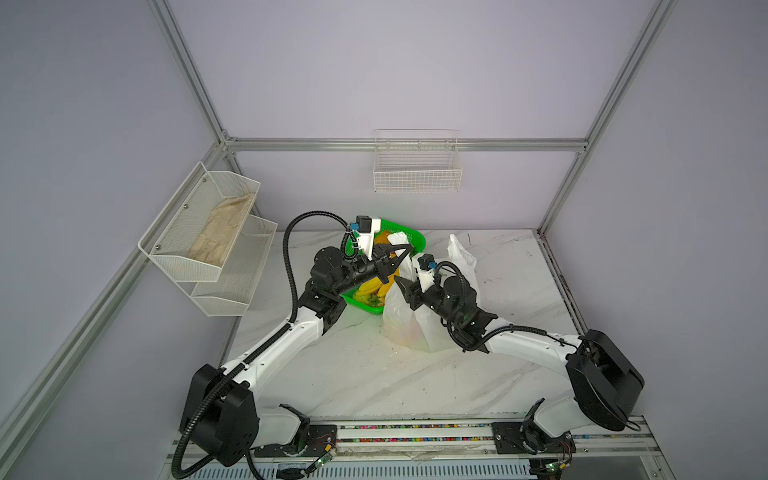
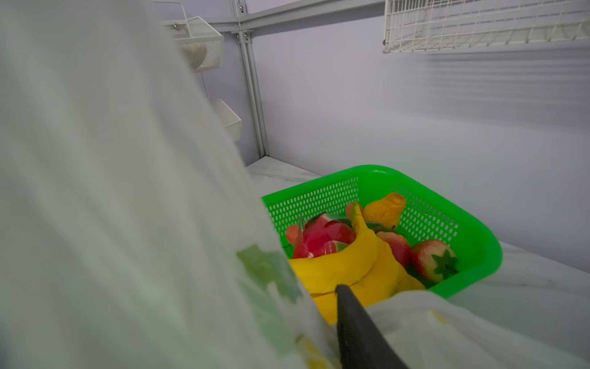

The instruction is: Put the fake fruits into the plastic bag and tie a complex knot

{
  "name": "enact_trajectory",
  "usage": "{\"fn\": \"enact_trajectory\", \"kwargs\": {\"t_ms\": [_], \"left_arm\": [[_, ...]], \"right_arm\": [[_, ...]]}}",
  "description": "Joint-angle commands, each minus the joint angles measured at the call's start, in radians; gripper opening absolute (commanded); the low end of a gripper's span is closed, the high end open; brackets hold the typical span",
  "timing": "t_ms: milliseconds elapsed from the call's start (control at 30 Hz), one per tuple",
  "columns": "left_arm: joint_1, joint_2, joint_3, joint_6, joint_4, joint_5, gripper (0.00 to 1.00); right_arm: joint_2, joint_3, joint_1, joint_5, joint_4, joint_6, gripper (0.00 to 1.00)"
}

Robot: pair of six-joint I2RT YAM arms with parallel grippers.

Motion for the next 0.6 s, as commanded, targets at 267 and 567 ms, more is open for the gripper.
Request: {"fn": "enact_trajectory", "kwargs": {"t_ms": [267, 567], "left_arm": [[0.004, -0.019, -0.011, 0.003, 0.056, -0.024, 0.0], [0.004, -0.014, -0.005, -0.037, 0.066, -0.021, 0.0]], "right_arm": [[-0.187, 0.077, 0.004, 0.07, -0.231, -0.045, 0.84], [-0.23, 0.033, 0.112, 0.35, -0.151, -0.07, 0.84]]}}
